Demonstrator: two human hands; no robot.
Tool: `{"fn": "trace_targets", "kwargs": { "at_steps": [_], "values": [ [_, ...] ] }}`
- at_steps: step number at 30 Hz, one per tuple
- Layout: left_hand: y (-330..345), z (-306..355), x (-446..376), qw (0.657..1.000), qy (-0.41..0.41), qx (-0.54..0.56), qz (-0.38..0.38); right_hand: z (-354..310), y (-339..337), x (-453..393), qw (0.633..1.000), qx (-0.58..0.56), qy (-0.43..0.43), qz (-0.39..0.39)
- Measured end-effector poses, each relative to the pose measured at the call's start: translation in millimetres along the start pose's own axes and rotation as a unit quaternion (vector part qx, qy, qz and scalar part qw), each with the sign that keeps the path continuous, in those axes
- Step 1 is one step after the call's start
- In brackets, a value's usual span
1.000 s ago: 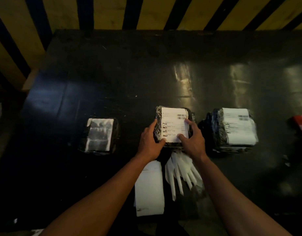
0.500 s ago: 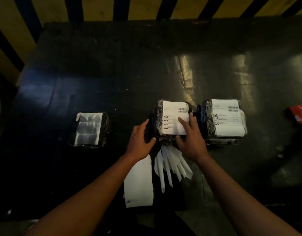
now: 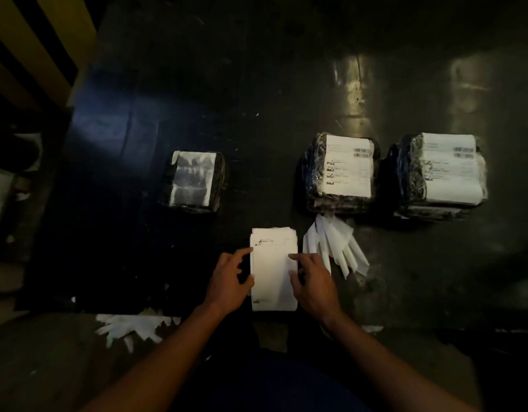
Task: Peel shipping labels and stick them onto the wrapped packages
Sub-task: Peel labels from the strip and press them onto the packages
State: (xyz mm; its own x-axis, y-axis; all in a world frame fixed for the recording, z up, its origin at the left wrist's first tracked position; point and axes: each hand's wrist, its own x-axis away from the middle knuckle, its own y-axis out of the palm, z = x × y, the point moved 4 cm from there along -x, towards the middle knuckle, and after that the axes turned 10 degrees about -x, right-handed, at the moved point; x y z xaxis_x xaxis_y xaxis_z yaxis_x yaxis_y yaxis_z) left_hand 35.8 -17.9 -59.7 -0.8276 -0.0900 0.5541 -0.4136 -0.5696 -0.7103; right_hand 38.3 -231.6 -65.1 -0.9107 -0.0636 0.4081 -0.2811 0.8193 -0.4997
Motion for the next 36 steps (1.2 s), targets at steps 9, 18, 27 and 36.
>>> {"fn": "trace_targets", "kwargs": {
  "at_steps": [9, 18, 27, 36],
  "values": [
    [13, 9, -10, 0.999, 0.018, -0.031, -0.03, -6, 9, -18, 0.996, 0.007, 0.078, 0.047],
    [16, 3, -6, 0.999, 0.023, 0.014, -0.025, 0, -1, -27, 0.973, -0.147, 0.153, 0.089],
    [13, 2, -8, 0.999, 0.035, 0.015, -0.006, 9, -27, -23, 0.969, -0.185, 0.107, 0.127],
    [-34, 37, -5, 0.983, 0.042, 0.163, 0.073, -19, -66, -9, 0.967, -0.227, 0.035, 0.11]
  ]
}}
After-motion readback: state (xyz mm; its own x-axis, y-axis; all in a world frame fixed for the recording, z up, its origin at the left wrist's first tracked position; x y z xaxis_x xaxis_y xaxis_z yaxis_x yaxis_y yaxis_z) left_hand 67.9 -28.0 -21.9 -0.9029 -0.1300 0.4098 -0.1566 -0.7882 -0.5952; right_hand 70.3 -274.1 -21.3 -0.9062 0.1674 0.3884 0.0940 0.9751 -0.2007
